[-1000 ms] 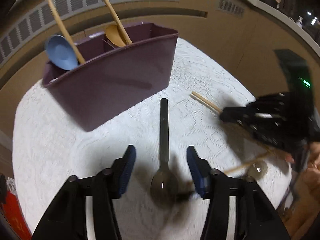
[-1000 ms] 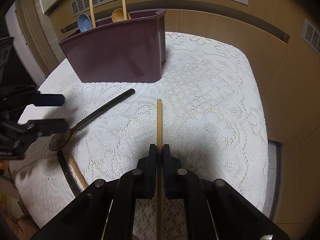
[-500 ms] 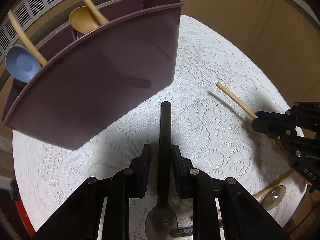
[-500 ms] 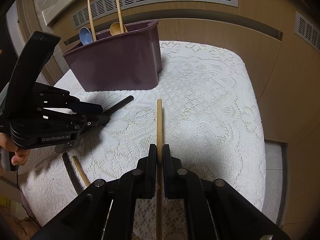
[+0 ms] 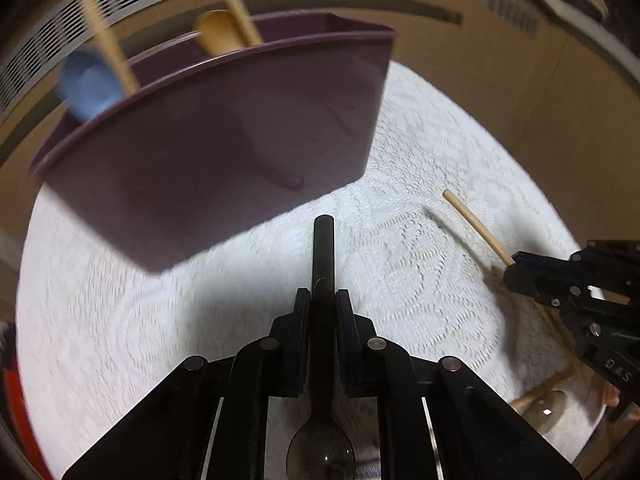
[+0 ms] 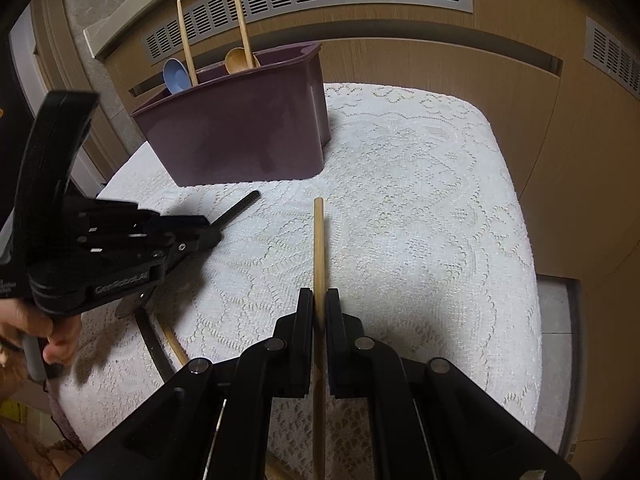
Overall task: Organize utensils
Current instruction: 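Lift the metal spoon and chopstick upright over the purple caddy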
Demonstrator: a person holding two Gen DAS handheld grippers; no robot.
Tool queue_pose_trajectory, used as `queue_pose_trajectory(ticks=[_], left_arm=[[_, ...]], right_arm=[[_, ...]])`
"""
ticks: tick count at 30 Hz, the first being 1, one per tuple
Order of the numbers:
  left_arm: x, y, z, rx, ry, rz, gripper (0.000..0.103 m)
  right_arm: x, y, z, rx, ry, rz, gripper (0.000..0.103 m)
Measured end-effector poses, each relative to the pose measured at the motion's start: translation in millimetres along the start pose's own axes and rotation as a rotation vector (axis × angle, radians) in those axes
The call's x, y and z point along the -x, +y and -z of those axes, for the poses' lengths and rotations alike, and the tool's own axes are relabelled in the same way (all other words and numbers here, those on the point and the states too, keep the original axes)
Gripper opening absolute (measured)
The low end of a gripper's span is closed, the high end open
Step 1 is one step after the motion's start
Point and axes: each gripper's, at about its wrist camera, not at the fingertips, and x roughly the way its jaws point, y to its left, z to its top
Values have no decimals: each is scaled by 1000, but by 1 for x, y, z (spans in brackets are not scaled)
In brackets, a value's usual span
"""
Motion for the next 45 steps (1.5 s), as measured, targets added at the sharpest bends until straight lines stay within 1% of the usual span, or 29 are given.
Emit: queue_pose_trajectory(ticks=[4, 6, 8, 9, 14, 15, 17, 20, 21, 25, 26, 27, 28, 30, 32, 33, 35, 38, 42, 45], left_arm=[[30, 12, 20, 75, -88, 30, 12], [45, 19, 28, 108, -137, 30, 12], [53, 23, 32, 123, -163, 35, 12], [63, 28, 36, 138, -187, 40, 12], [88, 34, 45, 170, -262, 50, 12], [100, 37, 49, 174, -284, 52, 12], [111, 39, 49, 181, -317, 57, 12], [142, 41, 49, 186, -392, 72, 12], [149, 38, 44, 183, -417, 73, 12], [189, 35, 22, 155, -536, 66, 12], [203, 35, 12, 148, -578, 65, 12], [215, 34, 2, 137, -618, 60, 12], [225, 33, -5, 126, -656, 53, 12], [250, 30, -25, 93, -757, 20, 12], [265, 30, -39, 75, -831, -3, 12], [272, 31, -50, 66, -868, -13, 12], [278, 38, -65, 76, -902, -14, 12], [274, 52, -84, 93, -914, -14, 12], [248, 74, -105, 128, -890, -11, 12], [221, 88, -112, 155, -860, 5, 12]], right_arm=[[4, 5, 0, 13, 3, 8, 6], [6, 8, 0, 9, 1, 11, 6], [10, 11, 0, 6, -4, 10, 6], [11, 13, 0, 6, -7, 11, 6], [26, 23, -3, 14, -35, 19, 6], [30, 25, -3, 17, -41, 21, 6], [40, 31, -5, 24, -58, 27, 6], [59, 39, -12, 29, -101, 31, 6], [66, 41, -15, 30, -121, 32, 6], [111, 58, -44, 70, -262, 46, 6], [126, 63, -56, 86, -319, 53, 6], [135, 67, -63, 94, -353, 55, 6], [150, 72, -77, 106, -414, 63, 6], [173, 79, -101, 115, -517, 72, 6], [193, 86, -124, 127, -616, 64, 6], [199, 89, -132, 133, -651, 63, 6], [207, 94, -151, 152, -708, 51, 6], [204, 97, -174, 152, -750, 37, 6], [180, 97, -195, 149, -752, 38, 6], [150, 96, -207, 145, -718, 31, 6]])
